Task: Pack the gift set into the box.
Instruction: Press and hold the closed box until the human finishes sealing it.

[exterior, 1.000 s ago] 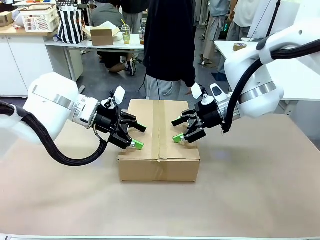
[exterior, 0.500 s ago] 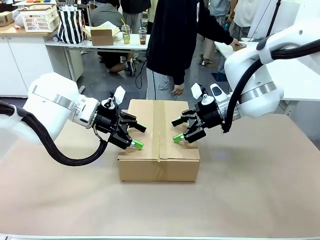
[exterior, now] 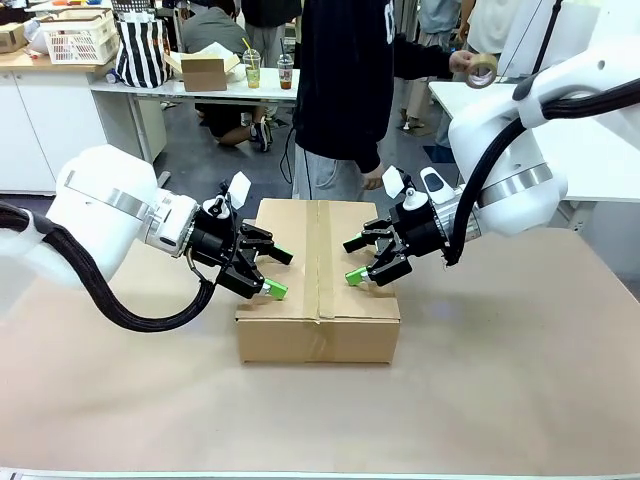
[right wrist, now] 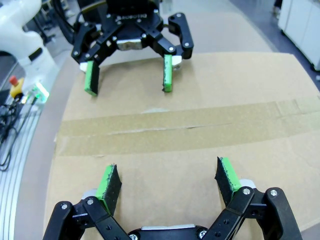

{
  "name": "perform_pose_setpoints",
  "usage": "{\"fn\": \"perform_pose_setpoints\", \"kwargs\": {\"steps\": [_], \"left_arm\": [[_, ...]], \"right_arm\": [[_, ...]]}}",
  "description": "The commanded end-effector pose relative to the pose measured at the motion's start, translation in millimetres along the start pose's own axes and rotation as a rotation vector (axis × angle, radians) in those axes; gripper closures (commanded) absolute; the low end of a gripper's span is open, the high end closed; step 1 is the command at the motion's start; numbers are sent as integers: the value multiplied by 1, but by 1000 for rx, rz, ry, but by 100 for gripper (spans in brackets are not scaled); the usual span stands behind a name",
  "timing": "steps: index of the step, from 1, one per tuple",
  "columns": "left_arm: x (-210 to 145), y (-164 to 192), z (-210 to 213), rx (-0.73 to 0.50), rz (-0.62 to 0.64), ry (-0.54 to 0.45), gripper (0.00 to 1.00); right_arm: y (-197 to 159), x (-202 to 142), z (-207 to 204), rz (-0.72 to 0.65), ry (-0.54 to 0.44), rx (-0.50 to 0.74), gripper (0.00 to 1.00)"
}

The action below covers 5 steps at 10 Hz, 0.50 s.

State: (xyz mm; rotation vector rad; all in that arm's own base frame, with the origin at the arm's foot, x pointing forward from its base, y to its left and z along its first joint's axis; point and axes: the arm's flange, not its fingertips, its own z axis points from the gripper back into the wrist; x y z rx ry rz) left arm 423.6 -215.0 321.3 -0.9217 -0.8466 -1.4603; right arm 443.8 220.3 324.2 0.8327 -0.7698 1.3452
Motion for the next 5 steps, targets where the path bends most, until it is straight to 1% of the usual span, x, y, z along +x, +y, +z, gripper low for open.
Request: {"fn": "perform_pose_setpoints", "kwargs": {"steps": [1,5], "left_arm": [[-2,-1,0,0,-1,2,0],[-2,-1,0,0,-1,2,0]], "right_arm": [[0,-2,-1,0,5,-1,0],[0,-2,-1,0,5,-1,0]]}}
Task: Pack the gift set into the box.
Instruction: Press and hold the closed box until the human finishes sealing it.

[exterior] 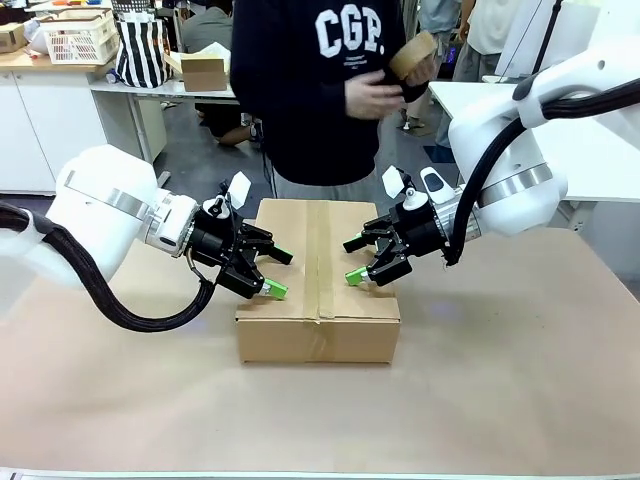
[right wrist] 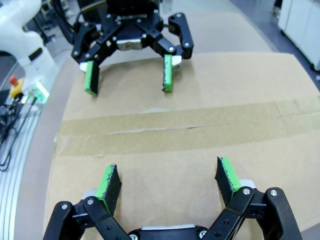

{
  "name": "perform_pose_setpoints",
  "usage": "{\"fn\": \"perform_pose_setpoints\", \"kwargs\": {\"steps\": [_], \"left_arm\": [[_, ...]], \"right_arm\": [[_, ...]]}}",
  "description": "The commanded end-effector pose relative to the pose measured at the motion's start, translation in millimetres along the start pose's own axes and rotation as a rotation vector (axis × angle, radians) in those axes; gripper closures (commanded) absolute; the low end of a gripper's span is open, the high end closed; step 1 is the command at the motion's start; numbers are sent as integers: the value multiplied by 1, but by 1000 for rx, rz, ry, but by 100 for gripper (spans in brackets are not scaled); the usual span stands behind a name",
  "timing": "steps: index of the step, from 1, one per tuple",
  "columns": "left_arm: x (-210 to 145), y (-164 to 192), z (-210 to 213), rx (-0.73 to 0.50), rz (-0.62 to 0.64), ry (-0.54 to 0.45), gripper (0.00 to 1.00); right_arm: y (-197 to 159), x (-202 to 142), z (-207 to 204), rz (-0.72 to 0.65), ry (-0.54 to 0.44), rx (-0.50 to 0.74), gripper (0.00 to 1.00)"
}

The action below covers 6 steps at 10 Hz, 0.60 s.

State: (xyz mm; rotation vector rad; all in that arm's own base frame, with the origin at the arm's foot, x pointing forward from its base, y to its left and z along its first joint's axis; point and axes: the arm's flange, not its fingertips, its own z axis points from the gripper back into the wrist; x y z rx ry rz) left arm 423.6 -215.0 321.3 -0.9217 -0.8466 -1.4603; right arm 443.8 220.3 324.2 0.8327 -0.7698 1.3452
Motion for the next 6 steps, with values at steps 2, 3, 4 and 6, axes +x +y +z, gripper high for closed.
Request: {"fn": "perform_pose_setpoints", "kwargs": {"steps": [2,3,4,6], "left_arm": [[-2,-1,0,0,-1,2,0],[-2,-1,0,0,-1,2,0],[-2,-1,0,0,-1,2,0],[-2,-1,0,0,-1,2,0]], "right_arm": [[0,-2,-1,0,5,-1,0],[0,-2,-1,0,5,-1,0],[0,-2,-1,0,5,-1,0],[0,-2,-1,0,5,-1,0]]}}
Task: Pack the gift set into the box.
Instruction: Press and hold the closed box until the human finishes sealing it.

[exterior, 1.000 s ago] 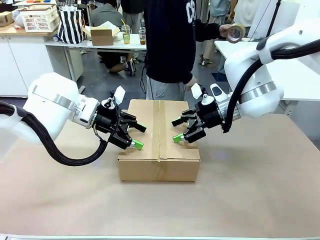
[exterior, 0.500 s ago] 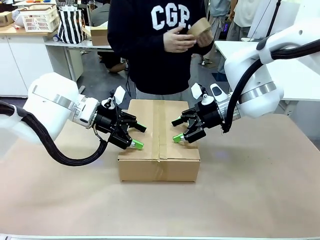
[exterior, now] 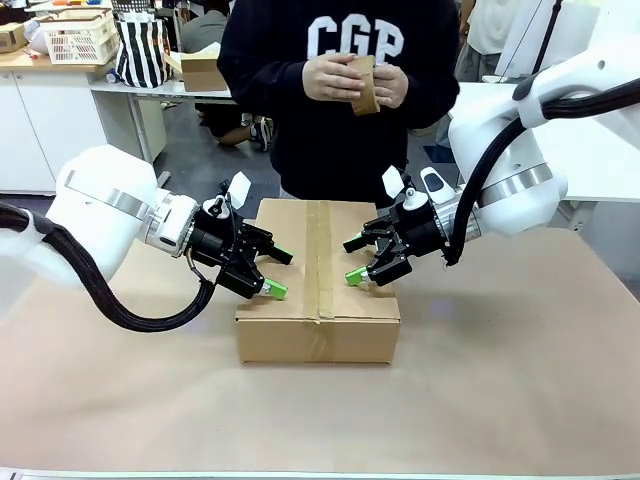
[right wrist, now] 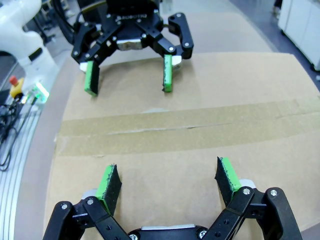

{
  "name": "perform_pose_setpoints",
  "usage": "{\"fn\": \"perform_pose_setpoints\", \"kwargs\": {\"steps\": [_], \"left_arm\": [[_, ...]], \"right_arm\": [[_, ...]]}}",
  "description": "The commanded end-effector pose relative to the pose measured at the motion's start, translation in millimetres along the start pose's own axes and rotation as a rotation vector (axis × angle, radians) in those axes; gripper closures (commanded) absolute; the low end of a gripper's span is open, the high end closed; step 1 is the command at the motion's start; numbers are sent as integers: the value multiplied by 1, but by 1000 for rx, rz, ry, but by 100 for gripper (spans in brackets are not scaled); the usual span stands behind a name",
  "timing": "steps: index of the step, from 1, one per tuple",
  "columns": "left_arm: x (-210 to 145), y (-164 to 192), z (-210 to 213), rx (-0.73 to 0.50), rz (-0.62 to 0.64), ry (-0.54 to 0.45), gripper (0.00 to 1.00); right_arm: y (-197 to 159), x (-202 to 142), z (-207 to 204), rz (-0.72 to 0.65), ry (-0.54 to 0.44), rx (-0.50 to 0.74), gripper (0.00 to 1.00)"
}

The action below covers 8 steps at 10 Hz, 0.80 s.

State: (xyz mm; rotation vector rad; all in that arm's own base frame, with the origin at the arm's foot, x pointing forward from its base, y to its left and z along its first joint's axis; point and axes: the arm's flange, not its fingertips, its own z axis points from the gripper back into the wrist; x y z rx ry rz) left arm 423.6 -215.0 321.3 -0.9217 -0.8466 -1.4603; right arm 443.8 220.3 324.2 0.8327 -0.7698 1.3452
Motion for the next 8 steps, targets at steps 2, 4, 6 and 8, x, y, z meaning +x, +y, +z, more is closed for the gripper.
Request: {"fn": "perform_pose_setpoints", "kwargs": {"steps": [2,4,6,8], "left_arm": [[-2,-1,0,0,-1,2,0],[-2,-1,0,0,-1,2,0],[-2,-1,0,0,-1,2,0],[-2,-1,0,0,-1,2,0]], "right_arm": [[0,-2,-1,0,5,0,0],[0,-2,-1,0,5,0,0],[0,-2,-1,0,5,0,0],[0,-2,-1,0,5,0,0]]}}
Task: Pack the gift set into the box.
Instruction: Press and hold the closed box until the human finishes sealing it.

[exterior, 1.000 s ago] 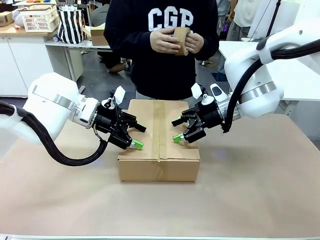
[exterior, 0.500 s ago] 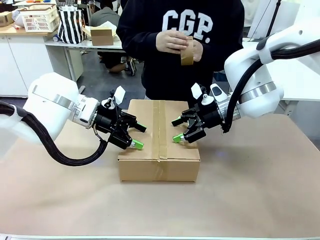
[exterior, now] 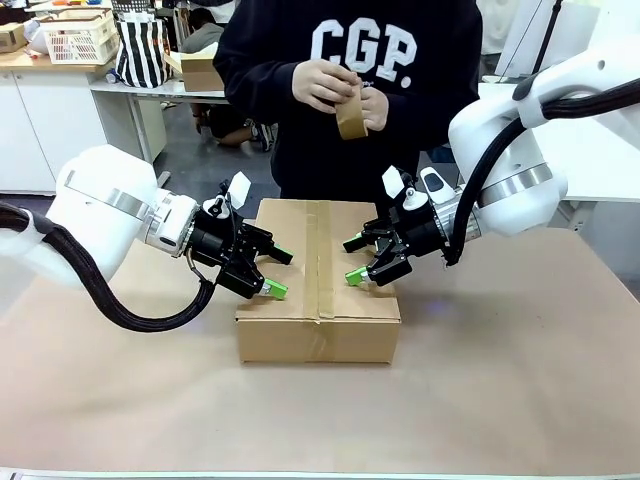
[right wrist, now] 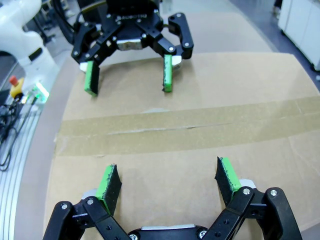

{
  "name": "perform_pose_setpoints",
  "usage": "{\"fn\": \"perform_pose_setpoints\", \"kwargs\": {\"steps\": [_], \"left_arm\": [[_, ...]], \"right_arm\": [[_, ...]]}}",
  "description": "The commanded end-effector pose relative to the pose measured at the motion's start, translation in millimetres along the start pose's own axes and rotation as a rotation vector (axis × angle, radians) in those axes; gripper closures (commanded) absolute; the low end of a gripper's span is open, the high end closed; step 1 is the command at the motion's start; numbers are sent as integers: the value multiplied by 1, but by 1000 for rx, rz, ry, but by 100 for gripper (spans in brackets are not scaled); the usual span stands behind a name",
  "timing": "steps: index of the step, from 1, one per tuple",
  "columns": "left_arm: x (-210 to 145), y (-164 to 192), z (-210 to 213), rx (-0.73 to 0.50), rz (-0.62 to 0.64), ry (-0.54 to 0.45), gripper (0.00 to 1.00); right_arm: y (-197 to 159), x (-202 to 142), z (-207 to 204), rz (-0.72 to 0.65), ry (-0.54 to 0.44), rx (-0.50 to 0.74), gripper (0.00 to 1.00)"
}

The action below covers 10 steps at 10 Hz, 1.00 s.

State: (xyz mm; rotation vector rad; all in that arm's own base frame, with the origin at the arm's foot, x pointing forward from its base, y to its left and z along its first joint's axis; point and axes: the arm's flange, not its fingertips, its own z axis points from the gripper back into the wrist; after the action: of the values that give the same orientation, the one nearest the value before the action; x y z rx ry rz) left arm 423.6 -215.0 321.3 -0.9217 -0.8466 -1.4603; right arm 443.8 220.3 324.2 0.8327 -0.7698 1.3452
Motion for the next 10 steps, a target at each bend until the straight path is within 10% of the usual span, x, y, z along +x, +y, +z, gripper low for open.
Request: {"fn": "perform_pose_setpoints", "kwargs": {"steps": [1,10], "left_arm": [[-2,-1,0,0,-1,2,0],[-2,-1,0,0,-1,2,0]], "right_arm": [[0,-2,-1,0,5,0,0],[0,-2,-1,0,5,0,0]]}}
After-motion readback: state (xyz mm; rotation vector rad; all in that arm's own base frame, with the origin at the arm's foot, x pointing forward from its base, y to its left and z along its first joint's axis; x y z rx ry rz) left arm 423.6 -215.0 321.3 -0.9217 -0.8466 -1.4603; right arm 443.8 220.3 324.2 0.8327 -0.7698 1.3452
